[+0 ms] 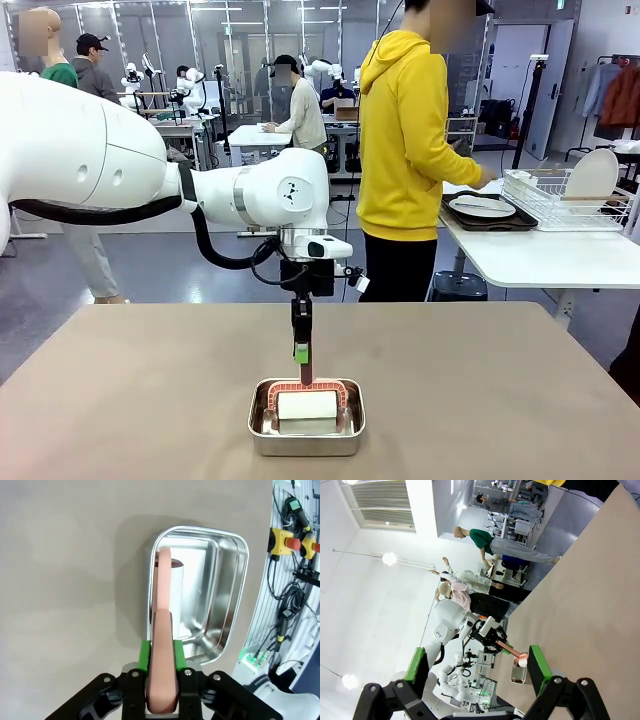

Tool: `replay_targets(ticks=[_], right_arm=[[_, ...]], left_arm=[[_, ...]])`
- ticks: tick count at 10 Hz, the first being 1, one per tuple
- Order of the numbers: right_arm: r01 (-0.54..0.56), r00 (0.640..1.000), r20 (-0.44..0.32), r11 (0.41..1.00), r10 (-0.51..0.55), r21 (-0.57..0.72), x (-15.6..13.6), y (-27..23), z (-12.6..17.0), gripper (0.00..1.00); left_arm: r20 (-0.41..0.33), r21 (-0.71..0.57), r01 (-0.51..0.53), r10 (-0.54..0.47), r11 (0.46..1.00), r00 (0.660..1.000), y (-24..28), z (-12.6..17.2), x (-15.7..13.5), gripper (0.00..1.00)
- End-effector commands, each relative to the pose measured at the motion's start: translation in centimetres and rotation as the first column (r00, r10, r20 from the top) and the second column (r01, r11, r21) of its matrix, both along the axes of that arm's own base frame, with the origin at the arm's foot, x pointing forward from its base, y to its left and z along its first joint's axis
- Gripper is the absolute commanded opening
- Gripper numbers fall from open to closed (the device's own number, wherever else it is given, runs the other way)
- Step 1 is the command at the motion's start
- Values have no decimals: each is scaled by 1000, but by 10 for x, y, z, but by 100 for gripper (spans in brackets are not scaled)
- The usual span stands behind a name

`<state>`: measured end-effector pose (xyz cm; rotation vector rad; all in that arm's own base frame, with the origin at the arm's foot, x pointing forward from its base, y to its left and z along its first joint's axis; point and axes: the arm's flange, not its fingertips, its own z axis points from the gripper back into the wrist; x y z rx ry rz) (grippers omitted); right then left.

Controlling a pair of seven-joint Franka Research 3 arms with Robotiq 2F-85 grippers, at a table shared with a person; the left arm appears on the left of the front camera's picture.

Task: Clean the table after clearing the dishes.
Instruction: When the right (or left) Handle tray is removed, use the right hand (or left hand) to clean the right (or left) side of the table with the Lint Roller.

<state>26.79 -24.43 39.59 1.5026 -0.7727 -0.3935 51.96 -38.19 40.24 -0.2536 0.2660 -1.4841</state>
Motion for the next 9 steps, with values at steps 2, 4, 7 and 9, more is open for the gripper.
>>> replay_targets(ticks=[2, 4, 7, 9], right_arm=[[-6, 1000, 8, 1000, 6, -1, -4, 1, 2, 100], [-6, 1000, 8, 1000, 6, -1, -4, 1, 2, 100], [-6, 1000, 8, 1000, 6, -1, -4, 1, 2, 100], [-6, 1000, 8, 1000, 6, -1, -4, 1, 2, 100]], left_arm=[[8, -76, 2, -1, 997, 1000, 13, 7, -18, 0], [25, -99, -11, 14, 995, 1000, 15, 19, -22, 0], [87, -154, -149, 164, 977, 983, 29, 65, -43, 0], [145, -237, -271, 310, 933, 940, 58, 115, -69, 0]])
